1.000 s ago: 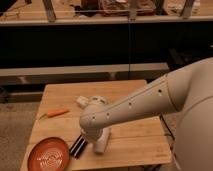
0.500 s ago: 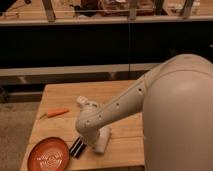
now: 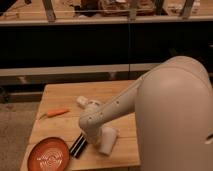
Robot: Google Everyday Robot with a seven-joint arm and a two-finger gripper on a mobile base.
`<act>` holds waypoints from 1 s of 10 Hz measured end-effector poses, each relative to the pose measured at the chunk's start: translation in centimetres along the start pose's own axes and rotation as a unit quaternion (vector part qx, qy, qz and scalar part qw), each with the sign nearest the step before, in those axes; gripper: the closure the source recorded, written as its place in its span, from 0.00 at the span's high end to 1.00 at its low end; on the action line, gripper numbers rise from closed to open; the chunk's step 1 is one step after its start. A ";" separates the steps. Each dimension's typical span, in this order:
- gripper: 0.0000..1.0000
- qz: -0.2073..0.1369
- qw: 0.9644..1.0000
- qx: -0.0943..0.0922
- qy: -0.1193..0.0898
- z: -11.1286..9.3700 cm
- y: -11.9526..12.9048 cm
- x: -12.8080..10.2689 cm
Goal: Push the eraser across the table
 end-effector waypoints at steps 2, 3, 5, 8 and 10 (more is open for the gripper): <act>0.18 0.016 1.000 -0.004 -0.005 0.4 0.5 0.3; 0.18 0.026 1.000 -0.005 -0.008 0.5 0.6 0.4; 0.18 0.066 0.998 -0.009 -0.021 1.1 0.7 0.5; 0.18 0.130 0.991 -0.011 -0.042 1.2 1.1 0.4; 0.18 0.135 0.989 -0.009 -0.057 1.0 1.1 -0.1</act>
